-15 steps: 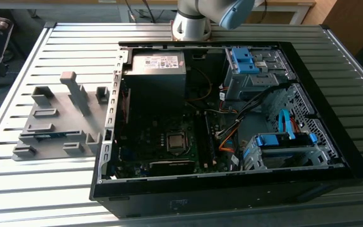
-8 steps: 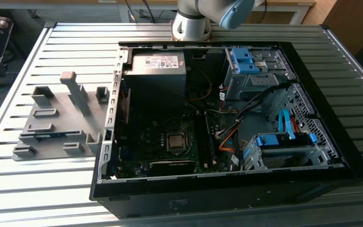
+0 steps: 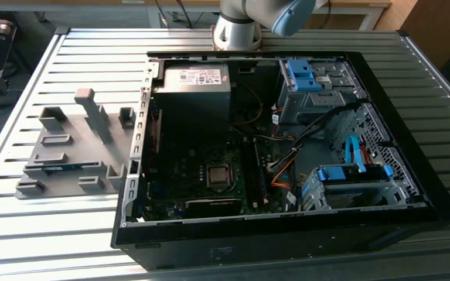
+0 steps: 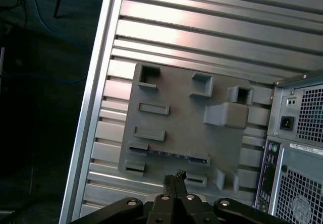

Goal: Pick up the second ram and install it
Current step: 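Pick up the second ram and move it above second insertion slot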

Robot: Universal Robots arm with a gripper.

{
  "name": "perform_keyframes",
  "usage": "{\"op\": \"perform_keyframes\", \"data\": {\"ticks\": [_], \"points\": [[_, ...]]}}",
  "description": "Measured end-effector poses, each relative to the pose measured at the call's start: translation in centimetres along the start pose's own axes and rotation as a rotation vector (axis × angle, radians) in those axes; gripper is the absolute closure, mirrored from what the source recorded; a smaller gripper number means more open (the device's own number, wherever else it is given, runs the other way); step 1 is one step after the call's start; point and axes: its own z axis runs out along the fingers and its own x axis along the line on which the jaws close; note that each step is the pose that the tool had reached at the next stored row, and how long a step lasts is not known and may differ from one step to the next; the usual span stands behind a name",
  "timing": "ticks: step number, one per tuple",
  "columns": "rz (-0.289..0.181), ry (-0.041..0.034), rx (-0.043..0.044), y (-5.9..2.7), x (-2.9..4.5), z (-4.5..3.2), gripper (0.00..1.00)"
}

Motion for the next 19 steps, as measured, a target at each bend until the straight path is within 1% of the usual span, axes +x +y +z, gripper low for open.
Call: {"op": "perform_keyframes", "data": {"ticks": [19], "points": [[-0.122, 0.0058, 0.0007, -0.01, 0.0, 0.0, 0.89]]}}
